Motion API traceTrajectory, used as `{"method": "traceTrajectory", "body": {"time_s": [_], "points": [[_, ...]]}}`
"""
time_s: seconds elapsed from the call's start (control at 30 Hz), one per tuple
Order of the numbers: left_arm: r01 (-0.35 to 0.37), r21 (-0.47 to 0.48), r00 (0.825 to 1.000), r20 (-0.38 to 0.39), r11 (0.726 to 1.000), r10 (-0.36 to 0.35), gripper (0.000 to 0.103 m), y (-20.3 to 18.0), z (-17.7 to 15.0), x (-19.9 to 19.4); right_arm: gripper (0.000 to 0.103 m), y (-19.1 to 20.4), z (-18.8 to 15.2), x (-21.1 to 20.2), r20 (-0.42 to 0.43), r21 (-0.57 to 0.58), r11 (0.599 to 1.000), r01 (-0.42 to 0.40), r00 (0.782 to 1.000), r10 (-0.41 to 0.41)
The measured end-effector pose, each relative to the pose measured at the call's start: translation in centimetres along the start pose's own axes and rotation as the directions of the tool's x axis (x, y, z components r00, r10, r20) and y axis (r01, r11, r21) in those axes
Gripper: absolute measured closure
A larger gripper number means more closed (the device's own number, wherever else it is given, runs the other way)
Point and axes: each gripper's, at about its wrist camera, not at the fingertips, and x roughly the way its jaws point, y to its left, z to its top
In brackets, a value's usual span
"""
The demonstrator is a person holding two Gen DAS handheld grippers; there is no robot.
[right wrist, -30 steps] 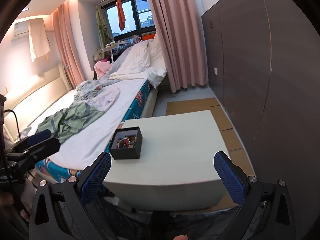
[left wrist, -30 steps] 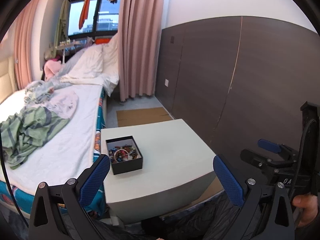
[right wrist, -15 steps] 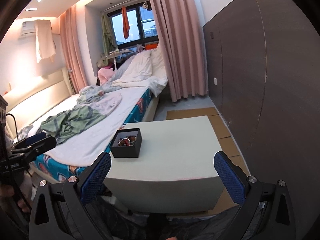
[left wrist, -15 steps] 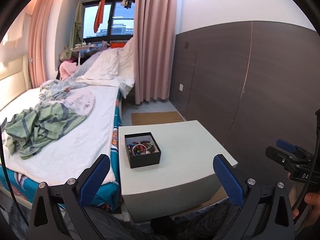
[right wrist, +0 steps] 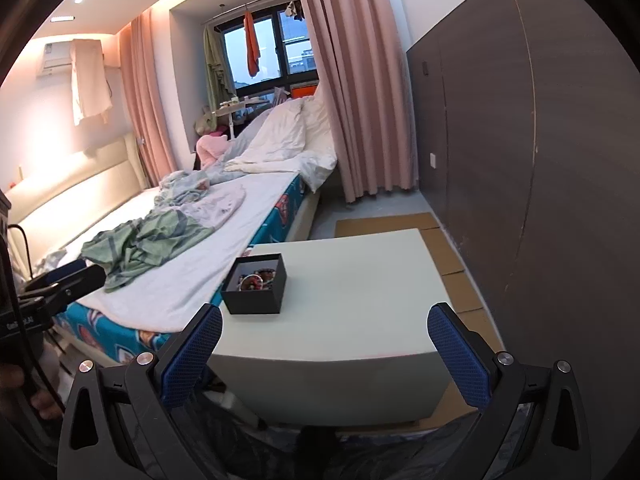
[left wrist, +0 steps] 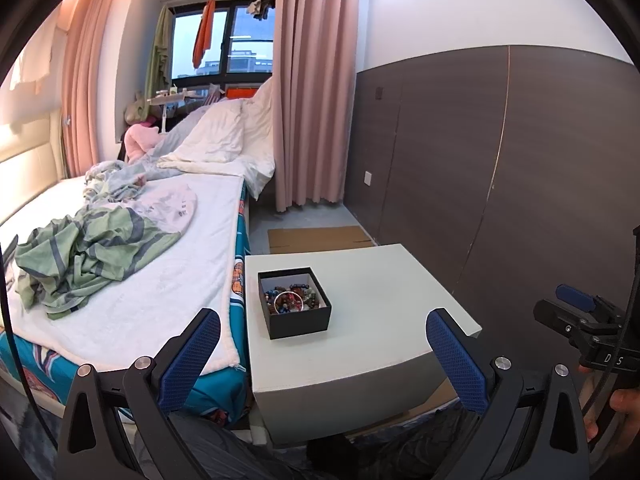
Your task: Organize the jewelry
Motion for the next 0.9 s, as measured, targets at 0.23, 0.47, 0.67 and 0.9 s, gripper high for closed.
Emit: {"method": "traceTrajectory", "body": {"time_s": [0.23,0.47,0.67,0.9], "points": [[-0.003,0.001,1.0,0.004,1.0,0.003,0.001,0.1,-0.1,-0.2,0.0,0.2,0.1,-0.9,0.016,0.0,1.0,0.026,1.0,-0.026],[-0.008,0.006,1.0,0.013,1.0,0.008,0.001,0.0,0.0,-0.3,0.0,0.8,0.1,-1.1,0.008,-0.015,1.0,0.021,1.0,-0.021],[-0.011,0.011,1.0,0.026,1.0,0.011,0.0,-0.4,-0.1,-0.8,0.0,1.0,0.3,-1.4,-0.005,0.002,1.0,-0.006,1.0,0.006],[-0.009,0.018,0.999,0.034,1.0,0.009,0.0,-0.6,-0.2,-1.3,0.0,1.1,0.2,-1.4,-0.019,0.018,1.0,-0.017,1.0,0.017]]}}
